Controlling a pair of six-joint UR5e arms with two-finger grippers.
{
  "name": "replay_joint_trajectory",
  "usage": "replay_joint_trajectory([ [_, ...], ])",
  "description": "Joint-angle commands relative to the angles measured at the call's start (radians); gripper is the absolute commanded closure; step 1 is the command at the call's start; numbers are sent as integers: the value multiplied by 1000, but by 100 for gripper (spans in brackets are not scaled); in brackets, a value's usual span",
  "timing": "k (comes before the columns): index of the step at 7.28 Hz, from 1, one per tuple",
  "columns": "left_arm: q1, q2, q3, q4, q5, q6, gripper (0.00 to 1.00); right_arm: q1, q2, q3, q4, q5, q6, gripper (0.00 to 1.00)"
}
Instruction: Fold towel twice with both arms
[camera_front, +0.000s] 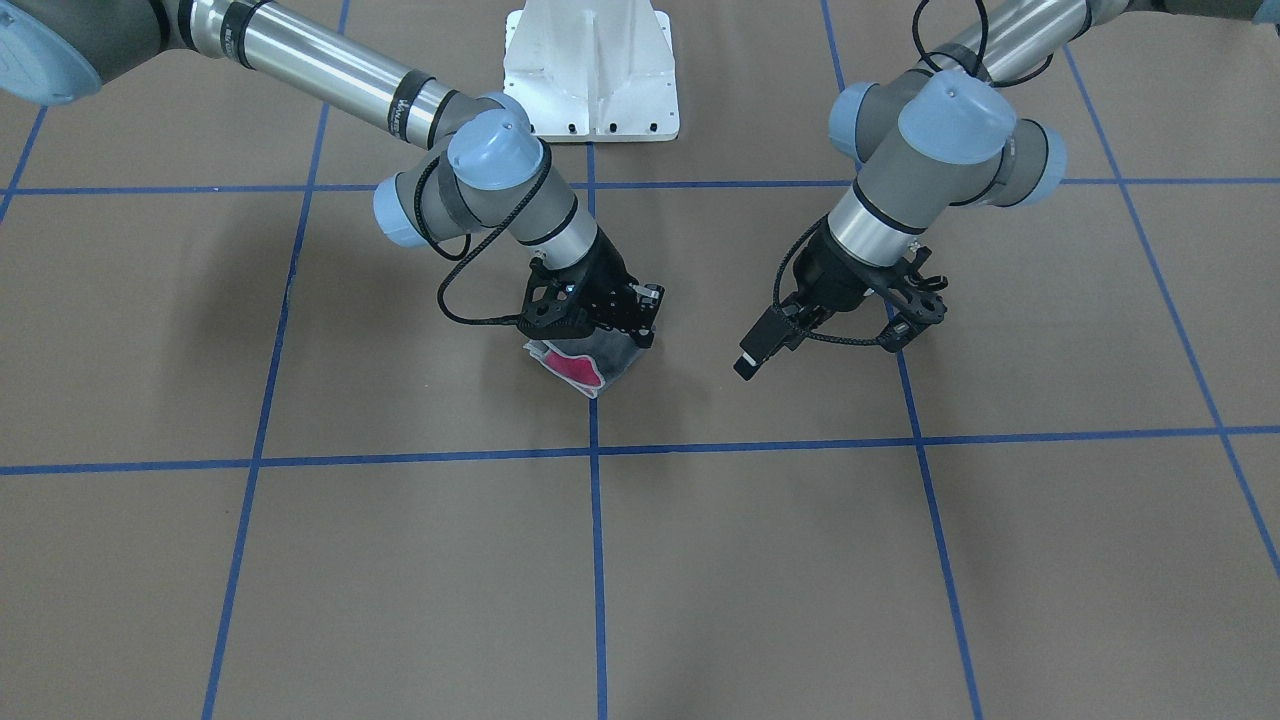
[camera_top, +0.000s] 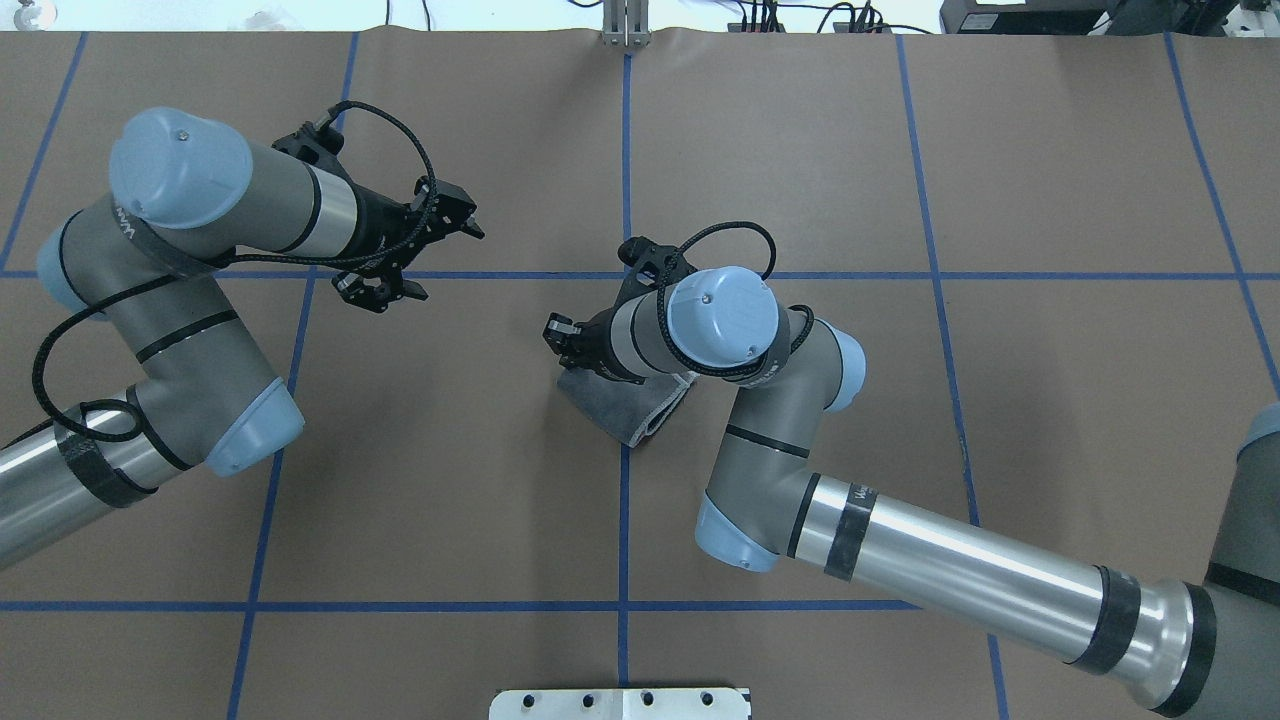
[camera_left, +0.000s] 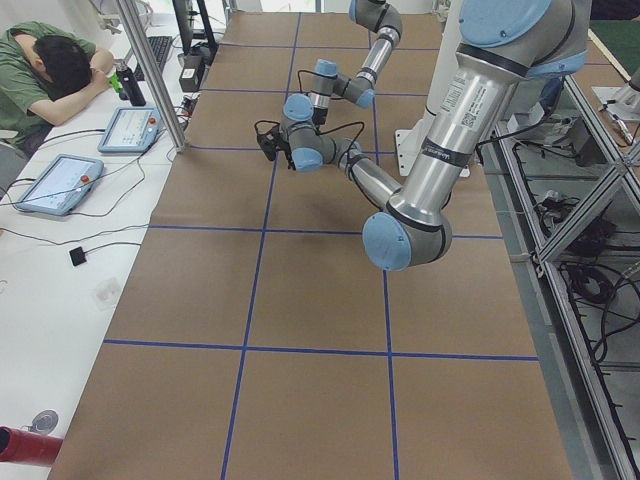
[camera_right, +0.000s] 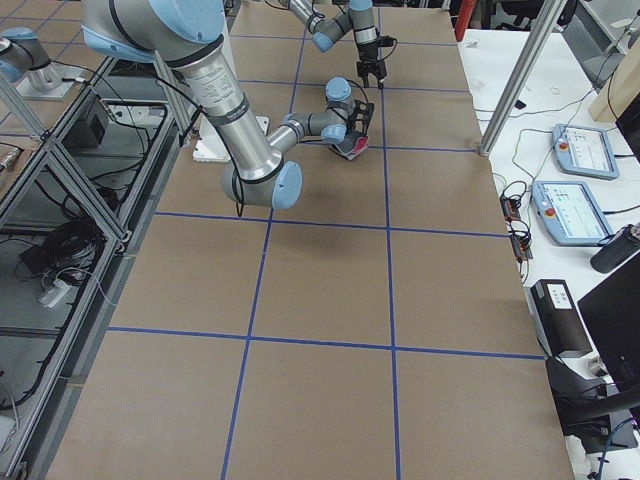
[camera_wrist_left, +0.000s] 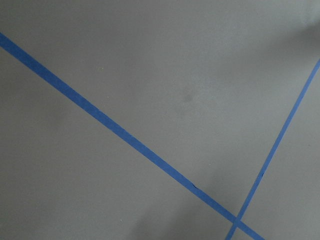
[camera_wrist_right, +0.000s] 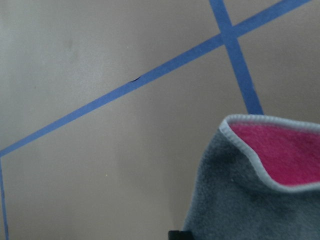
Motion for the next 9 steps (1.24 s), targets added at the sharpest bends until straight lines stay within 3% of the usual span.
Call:
replay_joint_trajectory([
  [1,-5,1,-1,0,-2,2,1,1,21,-33,0,-5,-1,100],
  [5,-20,0,-2,2,-15,2,1,7,26,-25,5,-4,0,100],
  [6,-21,1,-2,2,-15,2,1,36,28,-4,6,5,7,56],
  [7,-26,-1,-2,2,-17,2,1,57,26,2,3,20,7,1],
  [9,-29,-1,-2,2,-17,2,1,96,8,5,-8,109,-24,0],
])
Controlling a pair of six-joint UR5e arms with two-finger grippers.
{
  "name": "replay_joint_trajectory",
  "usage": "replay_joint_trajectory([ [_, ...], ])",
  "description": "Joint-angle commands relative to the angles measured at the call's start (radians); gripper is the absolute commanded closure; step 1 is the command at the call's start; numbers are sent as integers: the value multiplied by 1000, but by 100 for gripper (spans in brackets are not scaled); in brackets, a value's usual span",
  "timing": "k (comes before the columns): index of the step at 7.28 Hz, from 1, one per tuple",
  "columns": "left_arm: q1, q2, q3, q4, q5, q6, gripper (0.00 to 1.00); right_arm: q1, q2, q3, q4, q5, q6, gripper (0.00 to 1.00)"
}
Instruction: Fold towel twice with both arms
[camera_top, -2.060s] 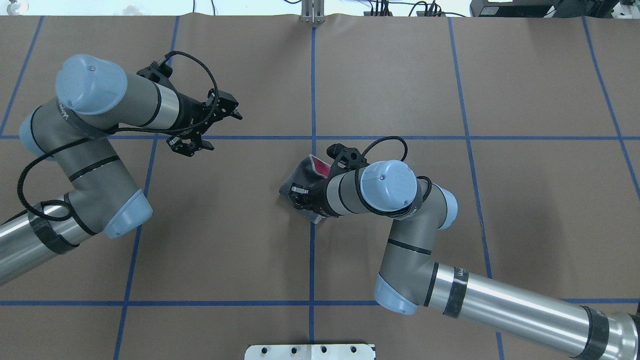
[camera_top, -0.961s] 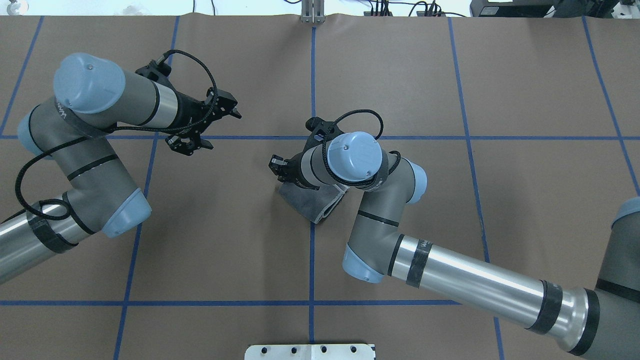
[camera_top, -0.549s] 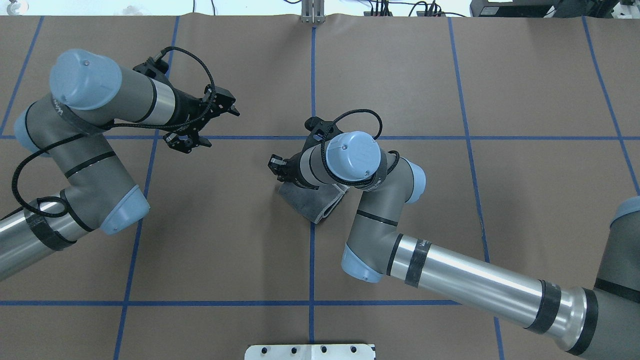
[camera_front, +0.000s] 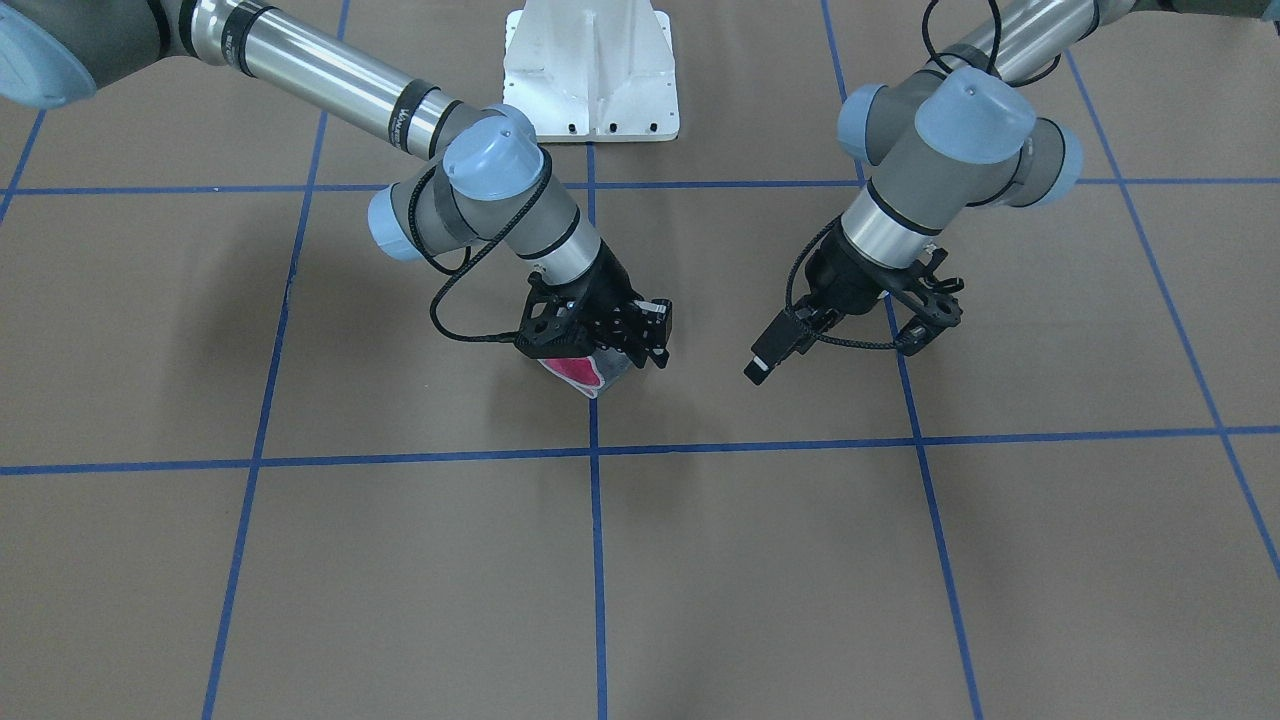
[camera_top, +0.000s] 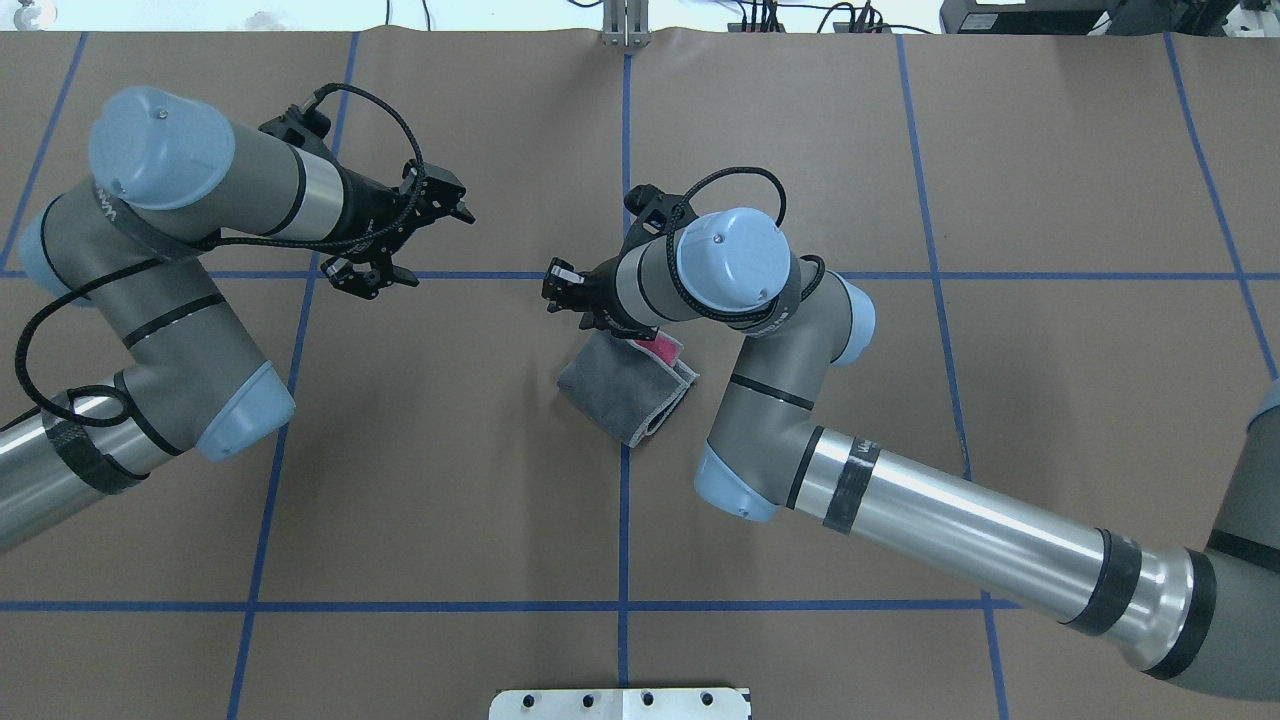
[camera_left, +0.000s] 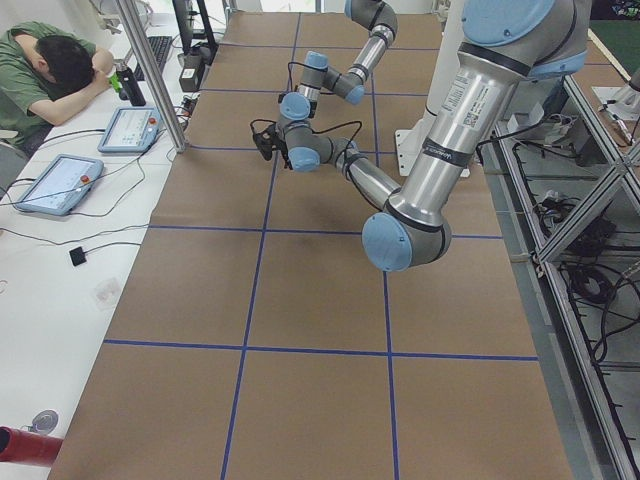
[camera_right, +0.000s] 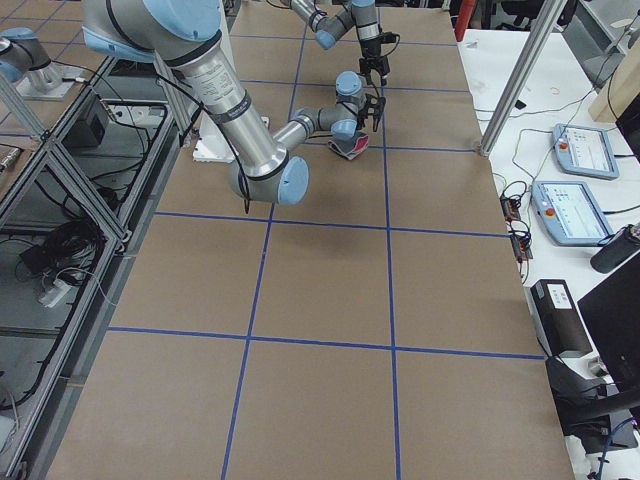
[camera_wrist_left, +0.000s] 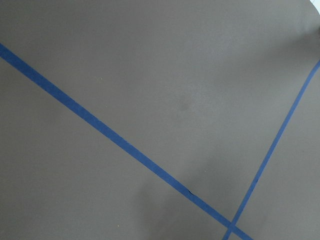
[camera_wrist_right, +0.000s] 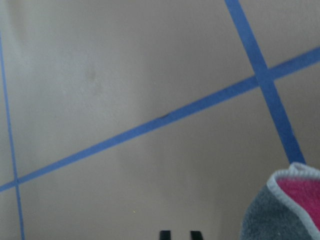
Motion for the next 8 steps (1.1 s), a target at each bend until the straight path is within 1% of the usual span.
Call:
replay_joint_trajectory([
  [1,-2,0,0,0,0,0,1,22,-10,6,-9,57,-11,0],
  [2,-2,0,-2,0,0,0,1,21,-13,10,-11,64,-6,0],
  [3,-2,-2,-2,0,0,0,1,21,-18,42,-84,99,-6,0],
  [4,-2,-2,-2,0,0,0,1,16,-20,76,-162,106,-8,0],
  [6,-2,-2,-2,2,0,0,1,-11,-17,63,-166,103,-5,0],
  [8,-2,-2,-2,0,0,0,1,-13,-6,29,-163,95,-19,0],
])
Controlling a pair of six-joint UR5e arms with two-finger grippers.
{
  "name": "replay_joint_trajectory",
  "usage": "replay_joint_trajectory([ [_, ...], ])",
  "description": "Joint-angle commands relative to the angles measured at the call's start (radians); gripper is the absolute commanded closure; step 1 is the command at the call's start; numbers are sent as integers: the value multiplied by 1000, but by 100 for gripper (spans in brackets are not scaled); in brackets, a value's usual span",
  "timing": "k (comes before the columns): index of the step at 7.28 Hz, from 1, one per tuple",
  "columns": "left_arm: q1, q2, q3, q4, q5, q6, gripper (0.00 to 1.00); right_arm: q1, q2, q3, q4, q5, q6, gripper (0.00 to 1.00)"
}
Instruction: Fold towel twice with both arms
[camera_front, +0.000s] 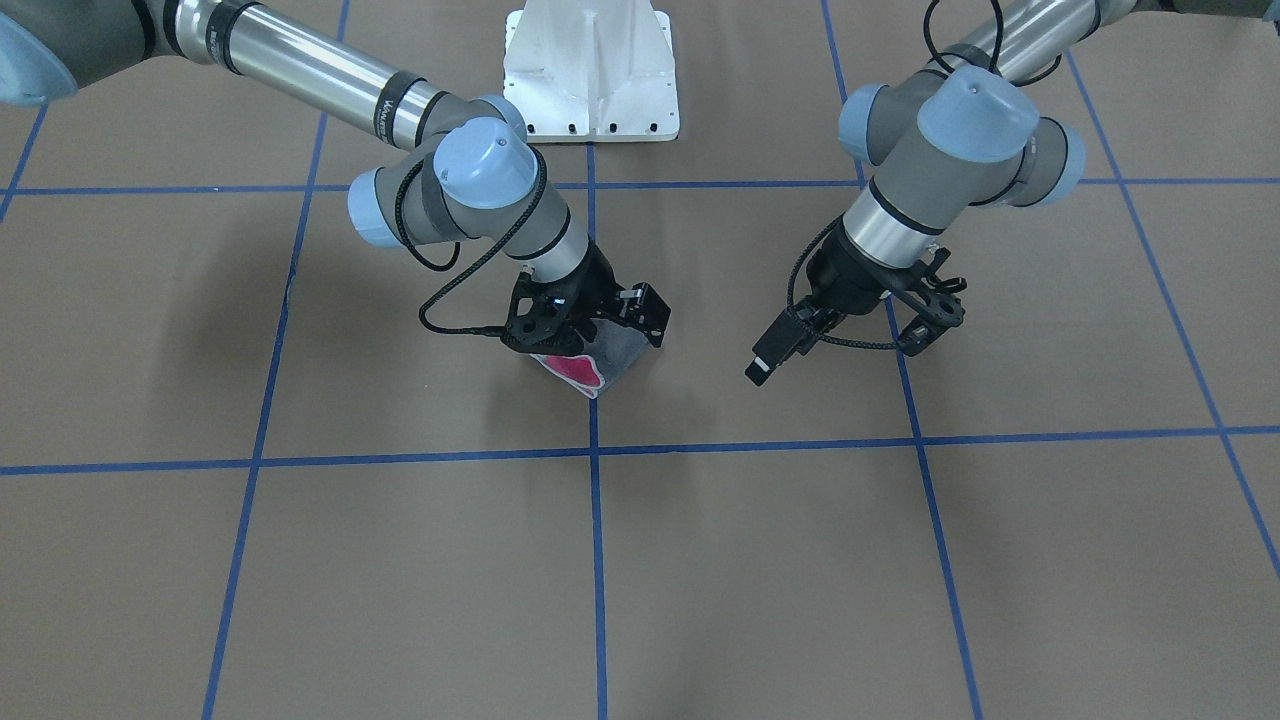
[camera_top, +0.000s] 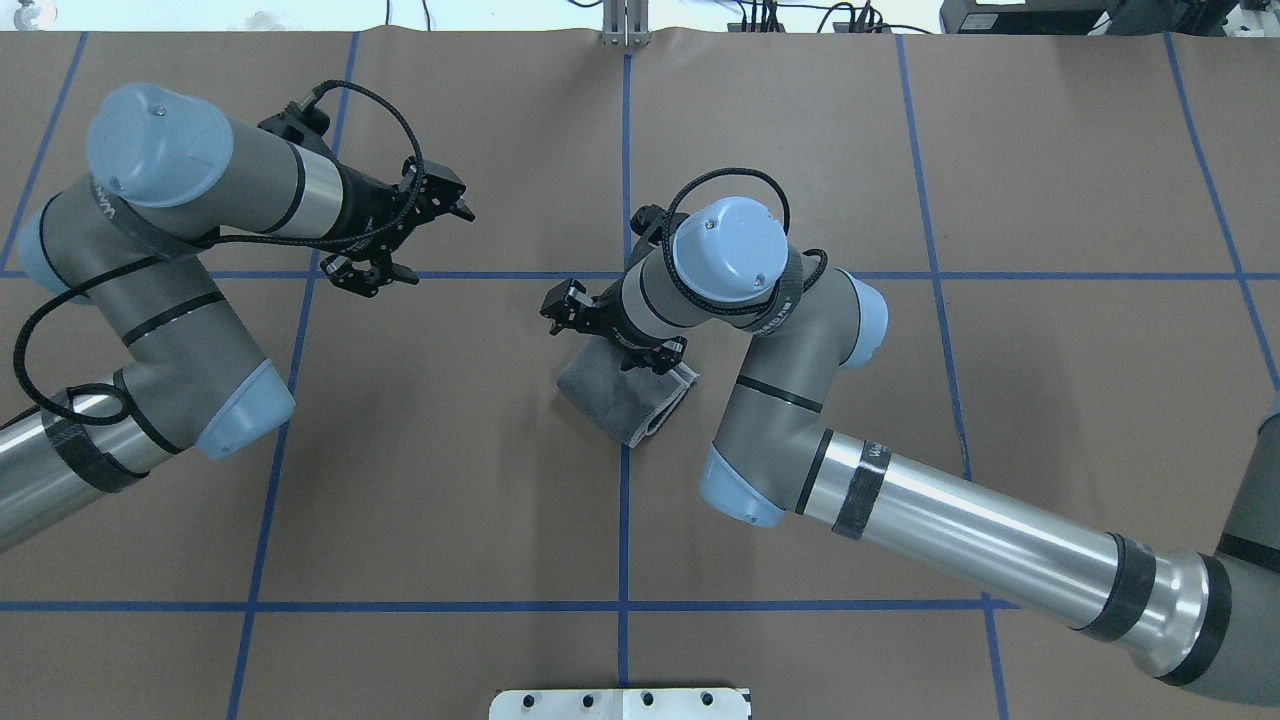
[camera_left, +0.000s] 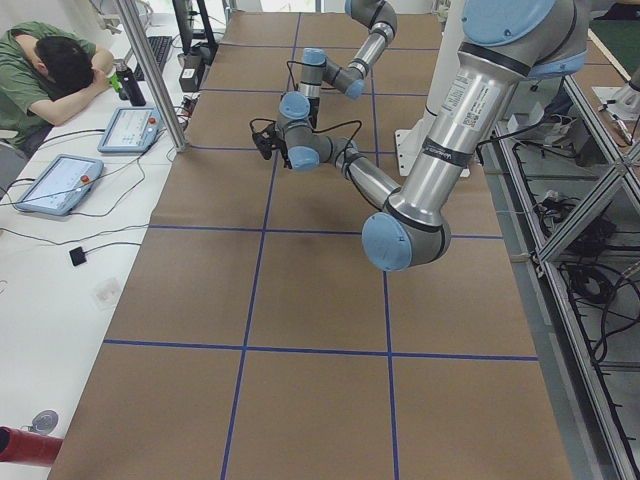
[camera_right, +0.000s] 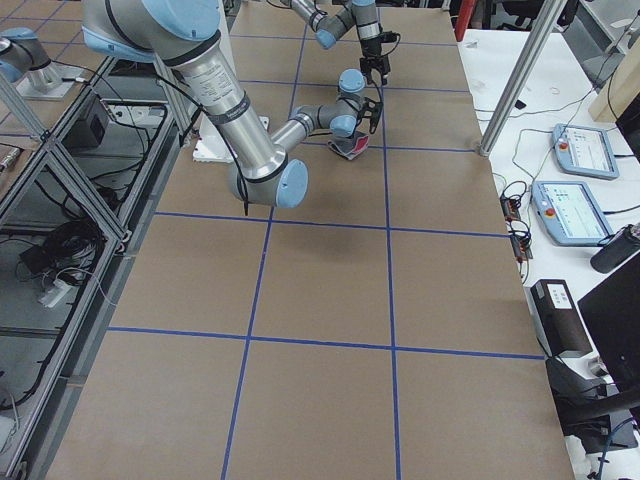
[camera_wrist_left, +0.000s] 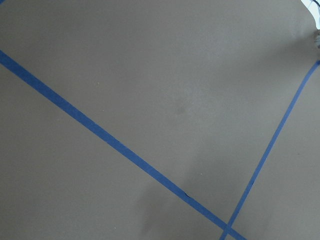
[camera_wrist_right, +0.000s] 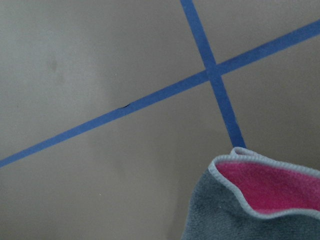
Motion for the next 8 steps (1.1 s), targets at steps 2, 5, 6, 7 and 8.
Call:
replay_joint_trajectory([
  [2,-3,2,-8,0,-8,0,1,1,33,-71,7,-31,-36,0],
  [5,-41,12,-9,2,-71,0,0,30,90,-140,12,-31,-46,1],
  [6,-41,18,-15,0,-71,0,0,33,99,-160,13,-34,-57,1],
  [7,-41,29,-20,-1,-71,0,0,39,107,-173,13,-34,-60,1],
  [8,-41,31,-29,0,-71,0,0,39,110,-186,15,-35,-64,1],
])
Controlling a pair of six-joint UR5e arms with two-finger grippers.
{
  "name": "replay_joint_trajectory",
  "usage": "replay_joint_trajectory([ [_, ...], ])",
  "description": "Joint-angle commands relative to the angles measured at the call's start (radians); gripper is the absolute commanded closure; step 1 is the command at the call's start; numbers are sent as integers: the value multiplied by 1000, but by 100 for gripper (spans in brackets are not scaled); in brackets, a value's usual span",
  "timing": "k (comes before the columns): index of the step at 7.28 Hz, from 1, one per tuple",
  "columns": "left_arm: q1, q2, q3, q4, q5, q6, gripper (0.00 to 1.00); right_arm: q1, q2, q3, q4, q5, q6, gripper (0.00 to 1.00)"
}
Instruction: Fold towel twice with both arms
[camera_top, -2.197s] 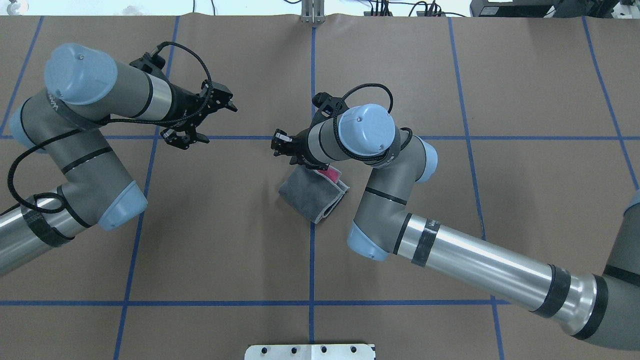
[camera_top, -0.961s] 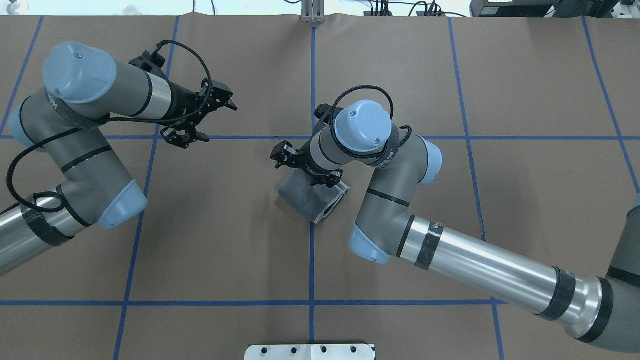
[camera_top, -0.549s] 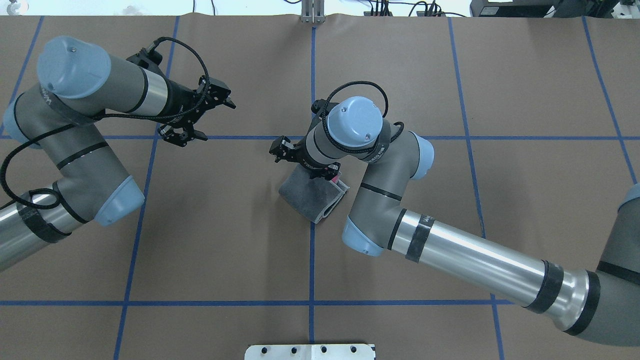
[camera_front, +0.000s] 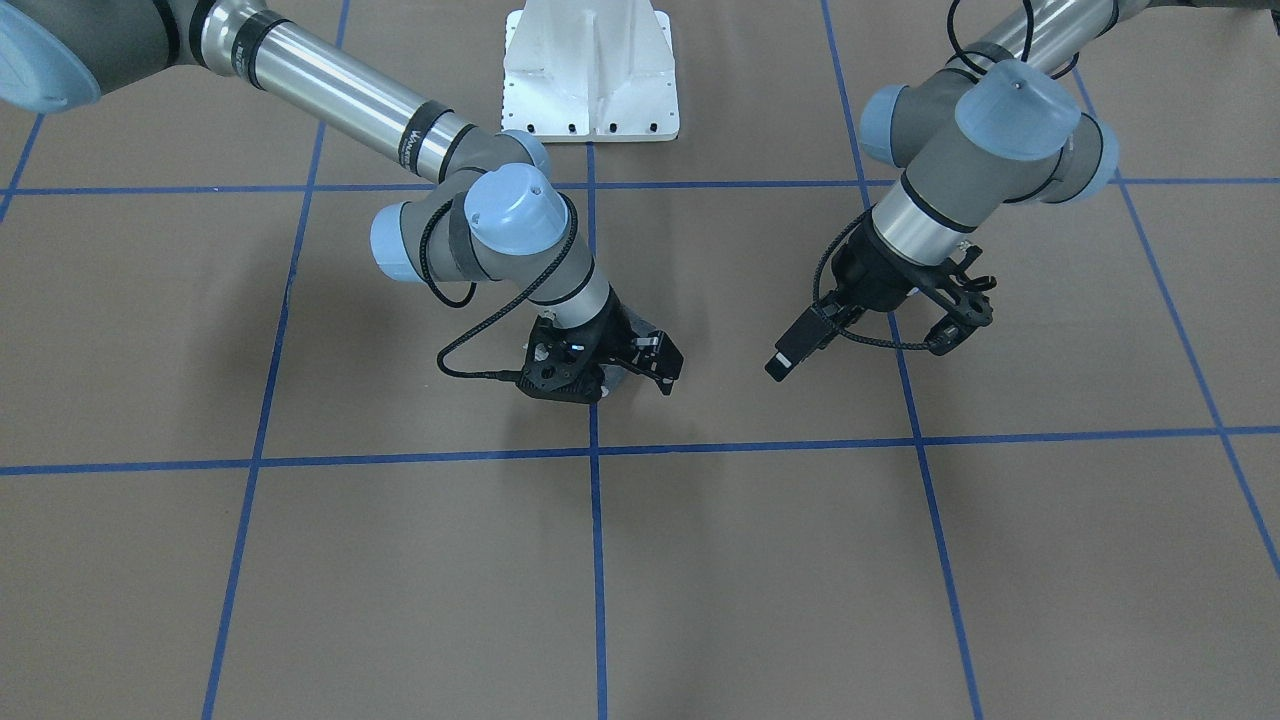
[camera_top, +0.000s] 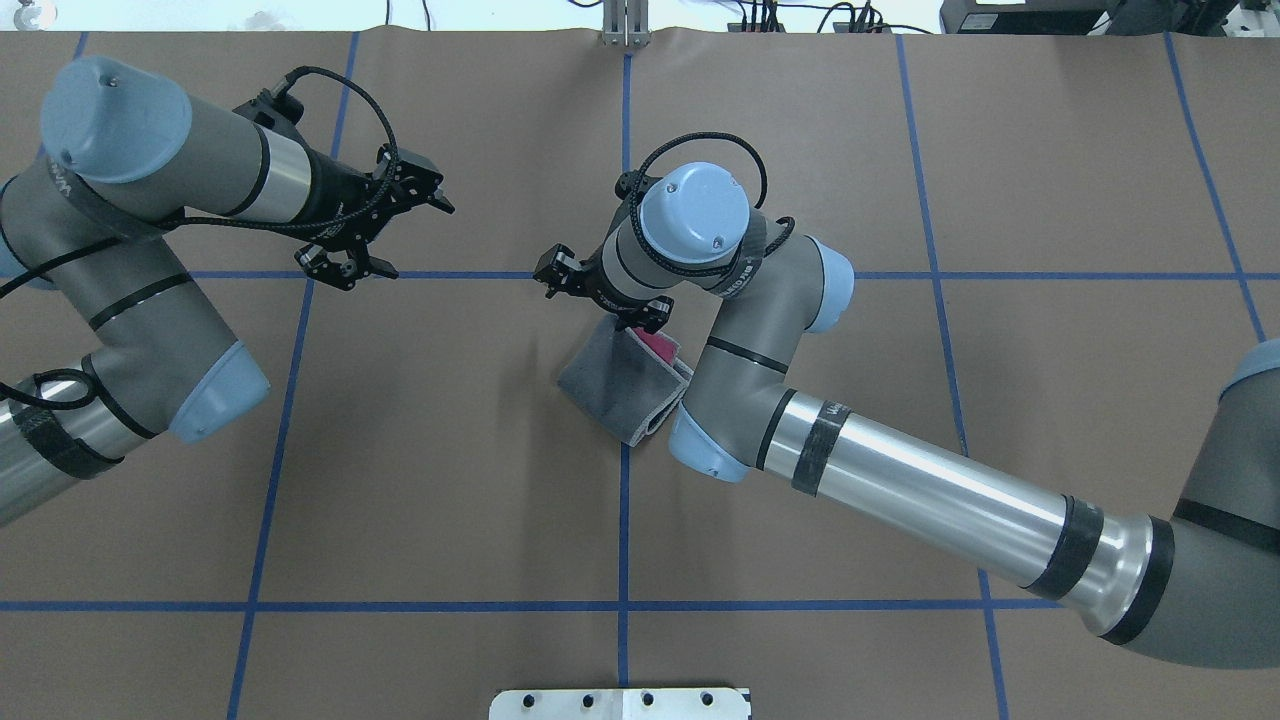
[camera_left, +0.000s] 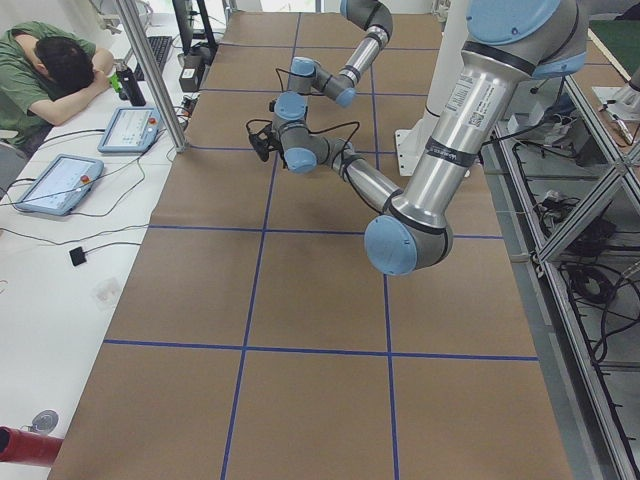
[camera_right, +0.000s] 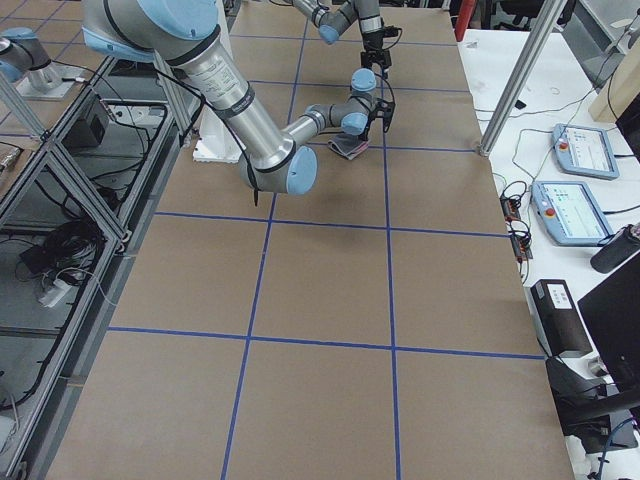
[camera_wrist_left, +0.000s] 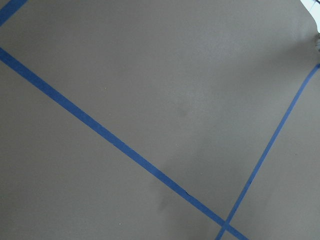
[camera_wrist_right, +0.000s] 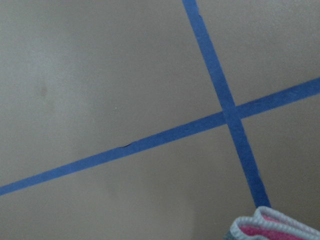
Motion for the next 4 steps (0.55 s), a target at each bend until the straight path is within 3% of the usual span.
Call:
replay_joint_trajectory([
  [1,-2,18,-15,-1,0,0,0,3,10,-20,1,-2,-6,1],
  [4,-13,41,-31,0,-10,52,0,3,43,-68,1,-2,-6,1],
])
